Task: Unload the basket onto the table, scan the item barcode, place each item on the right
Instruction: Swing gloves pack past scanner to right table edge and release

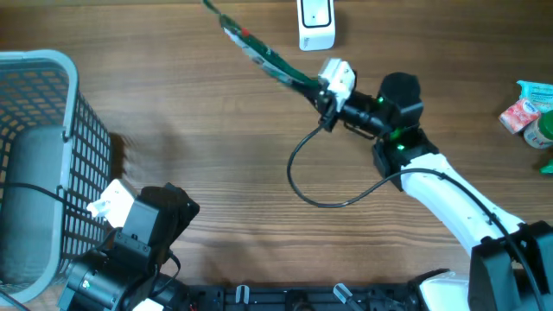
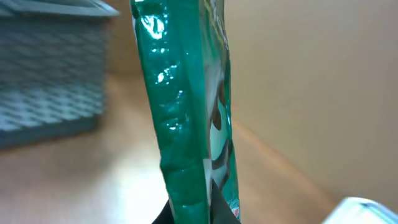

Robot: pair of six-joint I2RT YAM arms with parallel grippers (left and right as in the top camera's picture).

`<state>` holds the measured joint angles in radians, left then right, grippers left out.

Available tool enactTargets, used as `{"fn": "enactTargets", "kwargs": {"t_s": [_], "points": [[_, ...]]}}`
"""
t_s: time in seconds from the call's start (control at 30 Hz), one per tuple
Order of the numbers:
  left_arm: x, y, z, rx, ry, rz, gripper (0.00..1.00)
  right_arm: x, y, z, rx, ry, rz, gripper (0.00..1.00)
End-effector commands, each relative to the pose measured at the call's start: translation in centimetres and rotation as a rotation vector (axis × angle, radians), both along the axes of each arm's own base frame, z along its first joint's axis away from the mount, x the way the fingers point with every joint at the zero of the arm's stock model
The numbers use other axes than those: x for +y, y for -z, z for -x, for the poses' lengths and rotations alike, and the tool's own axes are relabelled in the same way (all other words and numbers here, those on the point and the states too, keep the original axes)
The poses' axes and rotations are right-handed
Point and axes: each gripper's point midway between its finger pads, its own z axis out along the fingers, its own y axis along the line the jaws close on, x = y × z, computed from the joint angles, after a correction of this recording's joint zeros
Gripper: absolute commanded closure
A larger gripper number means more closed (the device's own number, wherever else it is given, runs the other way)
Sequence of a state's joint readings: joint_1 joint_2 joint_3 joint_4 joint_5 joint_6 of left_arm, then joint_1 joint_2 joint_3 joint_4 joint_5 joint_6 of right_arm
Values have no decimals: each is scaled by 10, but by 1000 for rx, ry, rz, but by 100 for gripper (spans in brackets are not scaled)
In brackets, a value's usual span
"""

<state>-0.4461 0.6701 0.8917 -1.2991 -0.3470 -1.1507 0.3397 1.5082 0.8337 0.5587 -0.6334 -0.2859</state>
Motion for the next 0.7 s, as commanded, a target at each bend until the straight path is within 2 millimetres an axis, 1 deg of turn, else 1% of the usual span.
{"fn": "enactTargets", "kwargs": {"t_s": [0.0, 0.03, 0.1, 0.13, 0.23, 0.27, 0.3, 0.33, 0.4, 0.47, 0.57, 0.63, 0.67], "points": [[2, -3, -1, -16, -14, -6, 0, -25, -4, -43, -218, 230, 193, 96], [2, -3, -1, -16, -14, -6, 0, -24, -1, -45, -226, 229, 207, 96], [2, -3, -1, -16, -14, -6, 0, -18, 10, -65, -256, 221, 262, 96], [2, -3, -1, -16, -14, -6, 0, -16, 13, -81, -268, 239, 284, 95], [2, -3, -1, -16, -14, -6, 0, -12, 32, -142, -296, 314, 355, 96], [2, -3, -1, -16, -14, -6, 0, -11, 36, -157, -294, 325, 357, 96], [2, -3, -1, -16, -14, -6, 0, -8, 44, -173, -284, 329, 363, 95], [2, -3, -1, -16, -14, -6, 0, -4, 57, -190, -261, 332, 371, 96], [2, -3, -1, -16, -14, -6, 0, -4, 78, -216, -230, 370, 397, 96], [2, -3, -1, -16, -14, -6, 0, -1, 91, -230, -227, 375, 400, 96], [2, -3, -1, -16, -14, -6, 0, 0, 95, -232, -220, 373, 405, 96], [2, -3, -1, -16, -14, -6, 0, -2, 102, -231, -230, 361, 460, 95], [2, -3, -1, -16, -14, -6, 0, -4, 103, -232, -226, 374, 464, 96]]}}
